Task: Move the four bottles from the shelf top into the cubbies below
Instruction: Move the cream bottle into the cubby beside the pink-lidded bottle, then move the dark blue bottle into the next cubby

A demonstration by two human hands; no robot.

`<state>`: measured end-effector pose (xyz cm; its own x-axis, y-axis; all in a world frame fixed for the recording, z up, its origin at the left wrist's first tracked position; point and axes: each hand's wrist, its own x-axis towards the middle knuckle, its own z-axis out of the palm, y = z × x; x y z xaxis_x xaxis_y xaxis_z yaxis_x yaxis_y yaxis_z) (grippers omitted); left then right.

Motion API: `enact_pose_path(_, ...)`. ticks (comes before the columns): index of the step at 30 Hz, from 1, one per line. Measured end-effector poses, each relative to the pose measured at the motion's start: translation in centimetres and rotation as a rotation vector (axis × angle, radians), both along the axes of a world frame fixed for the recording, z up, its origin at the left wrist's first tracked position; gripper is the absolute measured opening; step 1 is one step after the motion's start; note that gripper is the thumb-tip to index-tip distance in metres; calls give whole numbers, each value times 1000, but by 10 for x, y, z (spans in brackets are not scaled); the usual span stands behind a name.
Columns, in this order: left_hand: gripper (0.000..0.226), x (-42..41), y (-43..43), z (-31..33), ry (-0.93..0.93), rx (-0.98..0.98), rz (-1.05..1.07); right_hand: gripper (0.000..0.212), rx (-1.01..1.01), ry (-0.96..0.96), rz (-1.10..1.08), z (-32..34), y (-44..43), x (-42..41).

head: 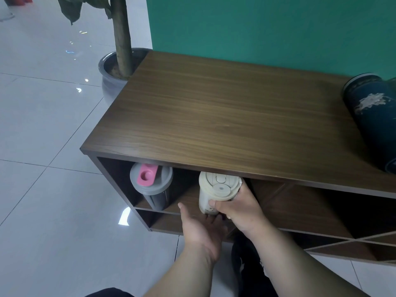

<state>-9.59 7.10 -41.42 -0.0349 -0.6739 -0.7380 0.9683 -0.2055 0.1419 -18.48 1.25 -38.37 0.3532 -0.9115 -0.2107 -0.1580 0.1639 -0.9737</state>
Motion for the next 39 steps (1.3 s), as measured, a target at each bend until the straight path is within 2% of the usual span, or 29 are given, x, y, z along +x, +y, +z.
enact_pose_path(7, 100, 1, 2, 6, 8, 11, -2, 43, 8, -10, 23, 8, 2, -1)
enact_pose_path(13, 94, -1, 7, 14, -134, 65, -120, 65, 56, 57, -38, 2, 10, -4)
enact_pose_path(17, 93, -7, 17, 1, -264, 139, -217, 99, 114, 304, -19, -3, 22, -16)
enact_pose_path(19, 91, -13, 22, 3, -293, 145, -238, 103, 154, 458, 35, 5, 35, -22)
enact_pose_path(20, 89, -16, 24, 6, -306, 134, -255, 98, 170, 510, 58, 10, 43, -25)
enact_pose_path(22, 83, -24, 29, 14, -338, 99, -283, 70, 115, 566, 30, 25, 59, -33)
enact_pose_path(24, 73, -32, 34, 21, -365, 52, -297, 40, -32, 587, -147, 54, 74, -45)
enact_pose_path(25, 69, -36, 36, 25, -382, 44, -313, 31, -90, 568, -268, 72, 81, -53)
enact_pose_path(27, 62, -43, 39, 36, -408, 23, -374, 27, -185, 471, -475, 110, 94, -71)
enact_pose_path(29, 58, -47, 43, 48, -411, -3, -418, 32, -326, 436, -601, 148, 100, -92)
enact_pose_path(32, 57, -50, 49, 64, -409, -57, -449, 36, -567, 587, -674, 191, 82, -125)
enact_pose_path(34, 53, -49, 51, 70, -411, -88, -451, 49, -661, 785, -692, 208, 50, -143)
enact_pose_path(37, 49, -47, 56, 79, -414, -122, -461, 73, -597, 1132, -606, 220, 4, -152)
enact_pose_path(39, 48, -45, 61, 82, -435, -144, -477, 74, -531, 1350, -518, 219, -14, -152)
